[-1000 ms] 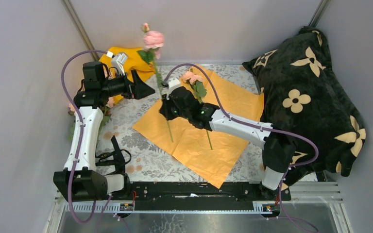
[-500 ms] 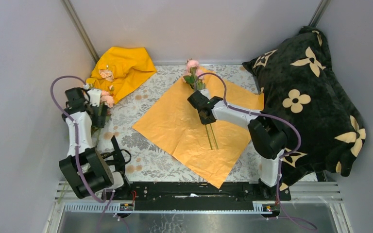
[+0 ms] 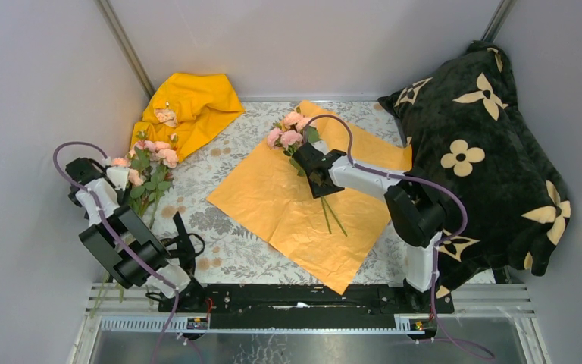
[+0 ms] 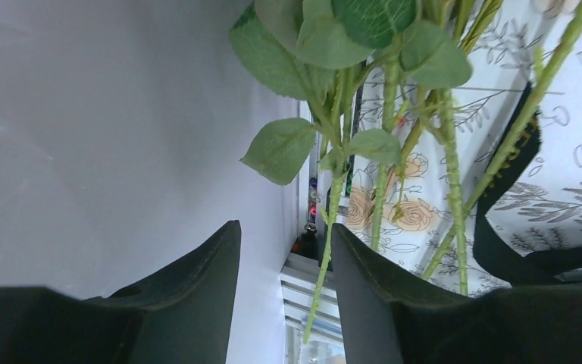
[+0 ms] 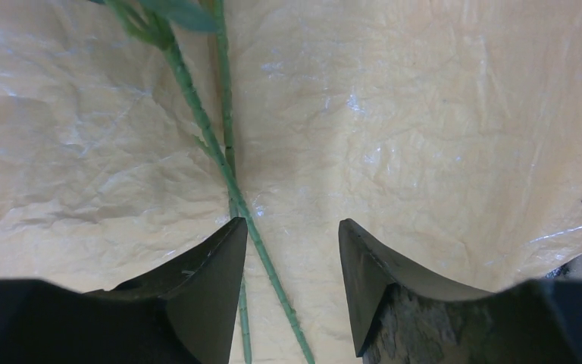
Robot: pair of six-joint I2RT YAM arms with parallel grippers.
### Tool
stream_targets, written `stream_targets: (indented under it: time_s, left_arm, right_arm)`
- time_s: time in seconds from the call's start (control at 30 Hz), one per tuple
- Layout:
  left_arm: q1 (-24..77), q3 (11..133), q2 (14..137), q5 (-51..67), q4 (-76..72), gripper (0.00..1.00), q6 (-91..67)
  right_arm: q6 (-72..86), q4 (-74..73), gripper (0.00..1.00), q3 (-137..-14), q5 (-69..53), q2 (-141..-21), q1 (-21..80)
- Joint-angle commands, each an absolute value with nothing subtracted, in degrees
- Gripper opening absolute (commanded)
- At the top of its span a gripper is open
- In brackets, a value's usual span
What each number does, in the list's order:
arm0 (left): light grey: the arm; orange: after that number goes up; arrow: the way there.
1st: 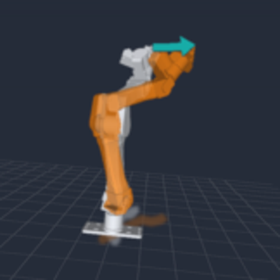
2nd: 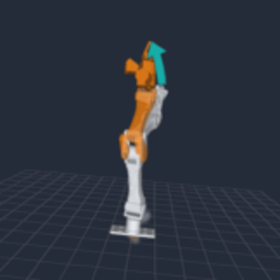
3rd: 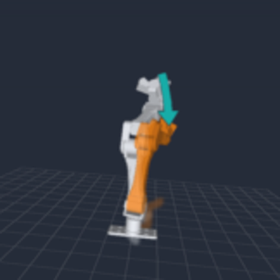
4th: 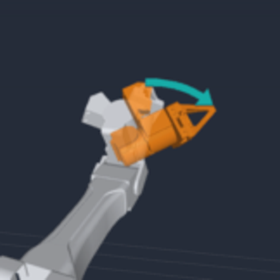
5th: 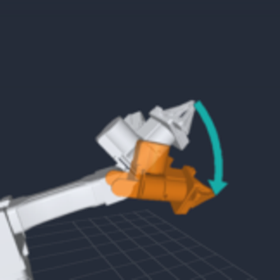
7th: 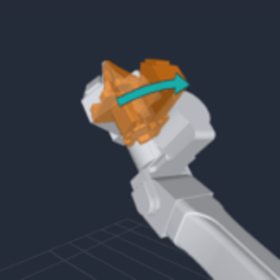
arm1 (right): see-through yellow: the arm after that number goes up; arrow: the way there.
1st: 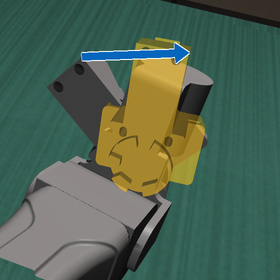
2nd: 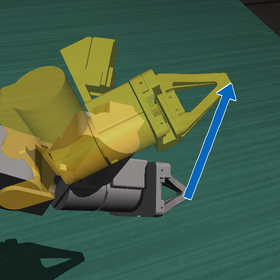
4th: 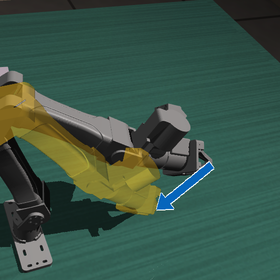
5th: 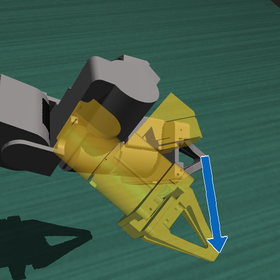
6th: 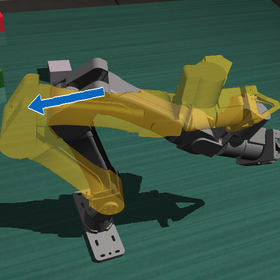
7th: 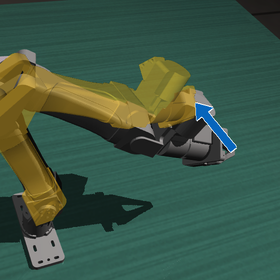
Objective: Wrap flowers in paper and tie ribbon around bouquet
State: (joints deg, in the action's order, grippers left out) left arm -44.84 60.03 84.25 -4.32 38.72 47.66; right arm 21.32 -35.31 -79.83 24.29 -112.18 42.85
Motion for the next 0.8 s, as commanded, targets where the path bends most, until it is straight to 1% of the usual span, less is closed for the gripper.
stream_targets:
  time_s: [0.0,0.13,0.23,0.27,0.37,0.47,0.77]
  left_arm:
    - [-47.3,59.8,87.2,-4.7,40.0,0.52,52.3]
    - [-48.0,61.1,89.1,-0.5,44.5,0.50,52.9]
    - [-48.2,60.3,89.8,-0.3,45.1,0.50,53.2]
    - [-48.2,59.9,90.1,-0.3,44.8,0.48,53.3]
    - [-48.1,58.7,91.5,-1.5,41.6,0.38,52.8]
    - [-48.2,57.7,92.8,-3.9,38.1,0.34,52.0]
    - [-48.2,55.1,93.7,-5.1,32.1,0.33,52.6]
  right_arm:
    - [22.0,-34.9,0.56,-79.8,23.2,-105.3,42.8]
    - [22.1,-34.9,0.56,-79.1,23.0,-104.0,42.9]
    - [22.2,-34.8,0.56,-78.4,23.1,-103.6,43.0]
    - [22.1,-34.8,0.56,-78.3,23.0,-103.6,43.0]
    - [21.9,-34.8,0.56,-78.2,22.5,-103.8,42.9]
    - [21.6,-34.7,0.56,-78.2,22.1,-103.9,43.0]
    - [20.8,-34.2,0.56,-78.0,21.2,-103.4,42.9]
